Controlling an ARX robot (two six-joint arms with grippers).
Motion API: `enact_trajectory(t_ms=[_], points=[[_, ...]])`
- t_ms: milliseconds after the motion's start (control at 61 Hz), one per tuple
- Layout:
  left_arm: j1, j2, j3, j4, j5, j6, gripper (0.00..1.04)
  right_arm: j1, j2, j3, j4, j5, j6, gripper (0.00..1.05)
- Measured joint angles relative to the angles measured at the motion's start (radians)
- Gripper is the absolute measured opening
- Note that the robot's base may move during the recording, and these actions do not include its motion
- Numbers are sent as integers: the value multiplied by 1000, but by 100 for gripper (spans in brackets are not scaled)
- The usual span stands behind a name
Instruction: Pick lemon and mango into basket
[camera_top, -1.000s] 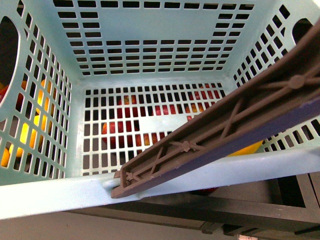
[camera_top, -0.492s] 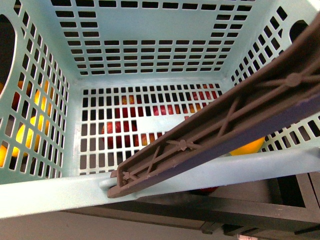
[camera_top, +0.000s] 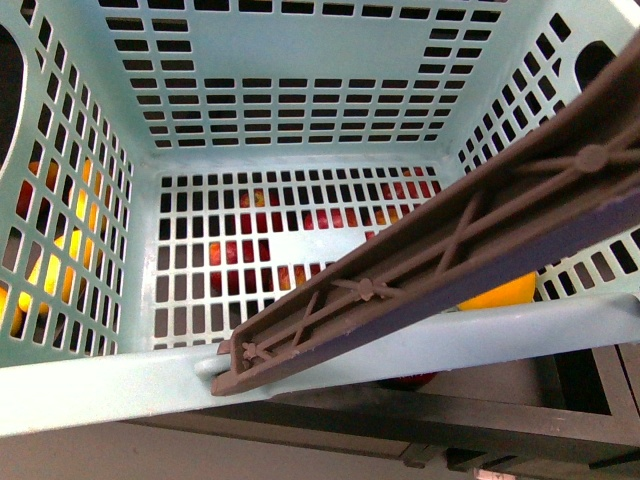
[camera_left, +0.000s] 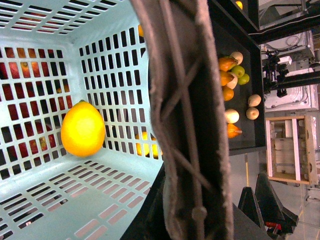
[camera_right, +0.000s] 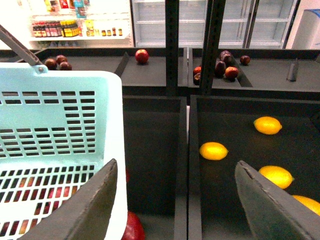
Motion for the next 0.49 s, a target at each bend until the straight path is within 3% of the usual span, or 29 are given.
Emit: enact_trajectory(t_ms=[131, 492], points=[[0, 0, 0, 0, 1, 0, 6, 0, 0, 0, 0, 0, 0, 97], [-10, 0, 0, 2, 10, 0, 6, 1, -1, 0, -1, 4, 0, 96]])
